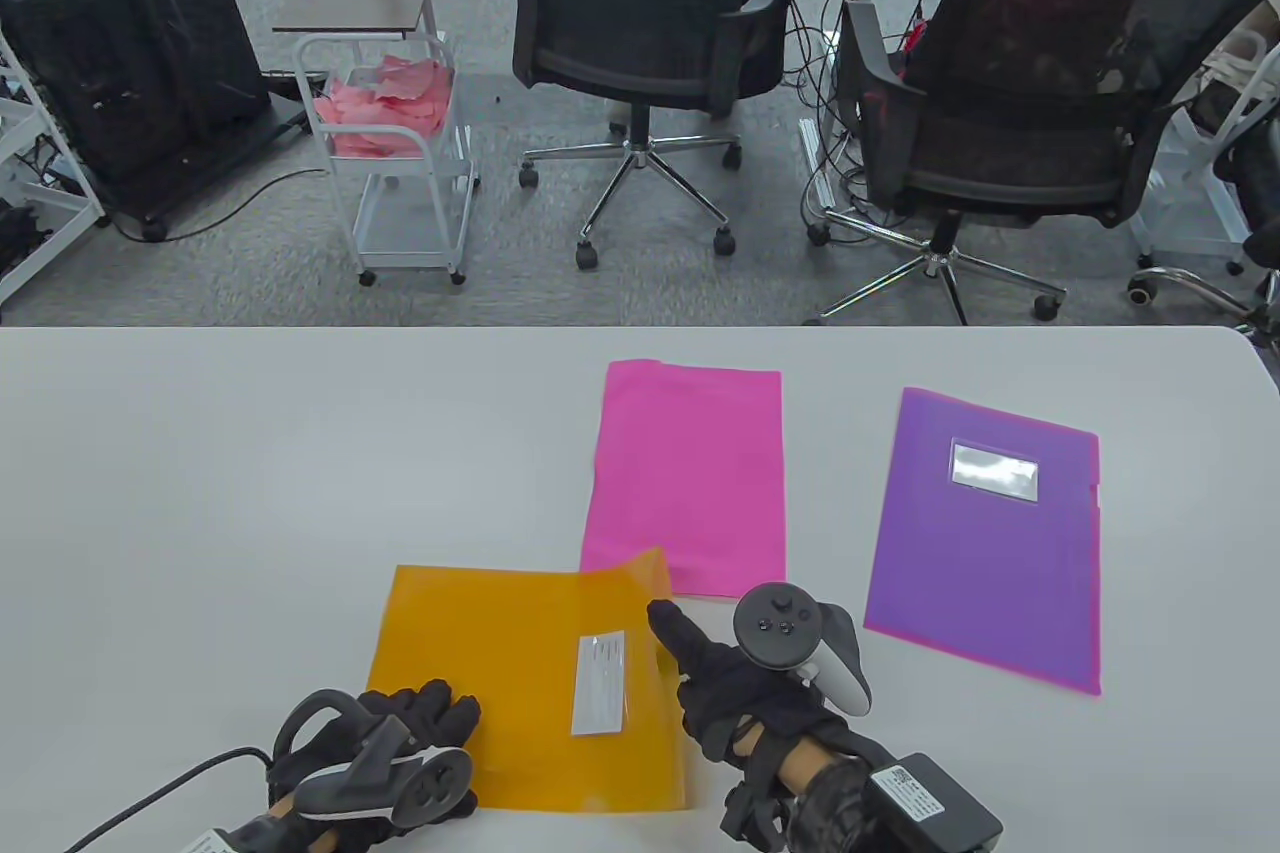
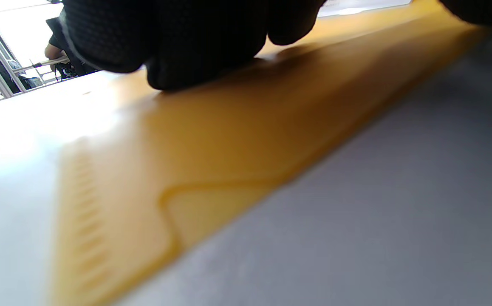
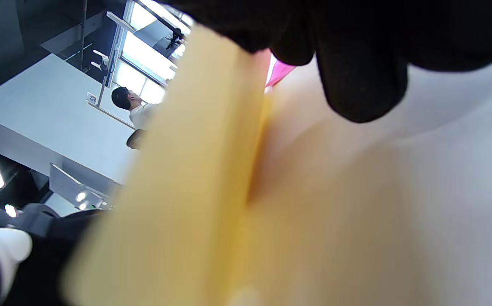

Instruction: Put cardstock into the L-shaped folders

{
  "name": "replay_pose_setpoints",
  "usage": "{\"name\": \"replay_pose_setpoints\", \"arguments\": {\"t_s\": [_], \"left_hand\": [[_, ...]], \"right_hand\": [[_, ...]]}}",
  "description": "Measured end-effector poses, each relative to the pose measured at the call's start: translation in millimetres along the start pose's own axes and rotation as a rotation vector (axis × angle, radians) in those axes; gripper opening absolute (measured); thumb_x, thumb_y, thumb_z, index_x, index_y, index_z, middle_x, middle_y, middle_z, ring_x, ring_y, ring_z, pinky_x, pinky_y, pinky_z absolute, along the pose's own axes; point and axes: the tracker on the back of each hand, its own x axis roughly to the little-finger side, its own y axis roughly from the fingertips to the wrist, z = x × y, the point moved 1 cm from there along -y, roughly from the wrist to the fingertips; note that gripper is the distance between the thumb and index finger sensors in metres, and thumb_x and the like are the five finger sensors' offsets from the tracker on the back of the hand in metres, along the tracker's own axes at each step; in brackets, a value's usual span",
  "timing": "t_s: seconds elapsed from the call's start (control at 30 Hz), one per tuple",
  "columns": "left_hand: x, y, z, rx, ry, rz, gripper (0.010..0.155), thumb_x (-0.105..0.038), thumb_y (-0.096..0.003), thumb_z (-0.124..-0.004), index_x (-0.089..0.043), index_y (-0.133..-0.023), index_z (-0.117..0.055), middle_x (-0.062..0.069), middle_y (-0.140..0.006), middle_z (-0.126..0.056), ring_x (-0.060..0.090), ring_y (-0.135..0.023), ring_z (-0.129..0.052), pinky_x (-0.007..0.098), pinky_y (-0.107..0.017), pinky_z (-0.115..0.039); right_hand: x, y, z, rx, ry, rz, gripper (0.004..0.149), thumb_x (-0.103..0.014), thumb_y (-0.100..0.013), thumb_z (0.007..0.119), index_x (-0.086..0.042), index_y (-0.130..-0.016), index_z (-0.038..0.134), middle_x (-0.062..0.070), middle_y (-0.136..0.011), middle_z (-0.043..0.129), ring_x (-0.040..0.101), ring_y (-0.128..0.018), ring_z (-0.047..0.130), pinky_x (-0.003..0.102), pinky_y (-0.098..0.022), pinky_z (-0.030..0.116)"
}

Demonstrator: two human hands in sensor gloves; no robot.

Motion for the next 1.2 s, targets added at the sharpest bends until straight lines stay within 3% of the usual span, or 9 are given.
{"name": "replay_pose_setpoints", "arguments": {"t_s": [0.1, 0.17, 0.23, 0.37, 0.97, 1.2], "left_hand": [[0, 0, 0, 0.001, 0.0, 0.0, 0.085, -0.076, -0.0321, -0.071, -0.023, -0.098, -0.068, 0.015, -0.093, -0.084, 0.035, -0.07, -0.101, 0.05, -0.052, -0.087], [0, 0, -1, 0.001, 0.001, 0.0, 0.085, -0.076, -0.032, -0.071, -0.023, -0.098, -0.068, 0.014, -0.093, -0.084, 0.034, -0.07, -0.101, 0.05, -0.052, -0.087], [0, 0, -1, 0.001, 0.001, 0.0, 0.085, -0.076, -0.0321, -0.071, -0.023, -0.098, -0.068, 0.015, -0.093, -0.084, 0.035, -0.07, -0.101, 0.05, -0.052, -0.087], [1, 0, -1, 0.002, -0.001, 0.002, 0.085, -0.076, -0.0321, -0.071, -0.023, -0.098, -0.068, 0.015, -0.093, -0.084, 0.035, -0.07, -0.101, 0.05, -0.052, -0.087], [3, 0, -1, 0.009, 0.002, 0.004, 0.1, -0.087, -0.0222, -0.067, -0.024, -0.1, -0.066, 0.014, -0.095, -0.083, 0.034, -0.071, -0.1, 0.05, -0.052, -0.087], [2, 0, -2, 0.026, -0.009, -0.021, 0.093, -0.084, -0.0286, -0.061, -0.024, -0.1, -0.066, 0.015, -0.095, -0.083, 0.035, -0.072, -0.1, 0.051, -0.053, -0.086]], "right_hand": [[-8, 2, 0, 0.061, 0.22, -0.028, 0.086, -0.024, -0.042, 0.079, -0.028, -0.097, 0.013, 0.021, -0.097, 0.062, 0.041, -0.055, 0.09, 0.05, -0.036, 0.08], [-12, 2, 2, 0.058, 0.299, -0.053, 0.081, -0.027, -0.042, 0.077, -0.03, -0.099, 0.019, 0.021, -0.095, 0.064, 0.039, -0.055, 0.09, 0.05, -0.036, 0.081], [-11, 1, 4, 0.027, 0.278, -0.054, 0.066, -0.031, -0.043, 0.073, -0.025, -0.1, 0.04, 0.023, -0.093, 0.067, 0.04, -0.053, 0.091, 0.05, -0.034, 0.081], [-4, -1, 5, -0.038, 0.208, -0.021, 0.06, -0.033, -0.045, 0.071, -0.021, -0.098, 0.048, 0.022, -0.096, 0.064, 0.042, -0.055, 0.09, 0.051, -0.035, 0.081], [7, -3, 1, 0.012, 0.175, 0.096, 0.055, -0.037, -0.045, 0.067, -0.015, -0.095, 0.056, 0.026, -0.089, 0.072, 0.039, -0.053, 0.092, 0.049, -0.033, 0.082], [8, -2, 0, 0.005, 0.165, 0.113, 0.055, -0.036, -0.045, 0.068, -0.015, -0.095, 0.056, 0.027, -0.088, 0.072, 0.038, -0.053, 0.092, 0.049, -0.033, 0.082]]}}
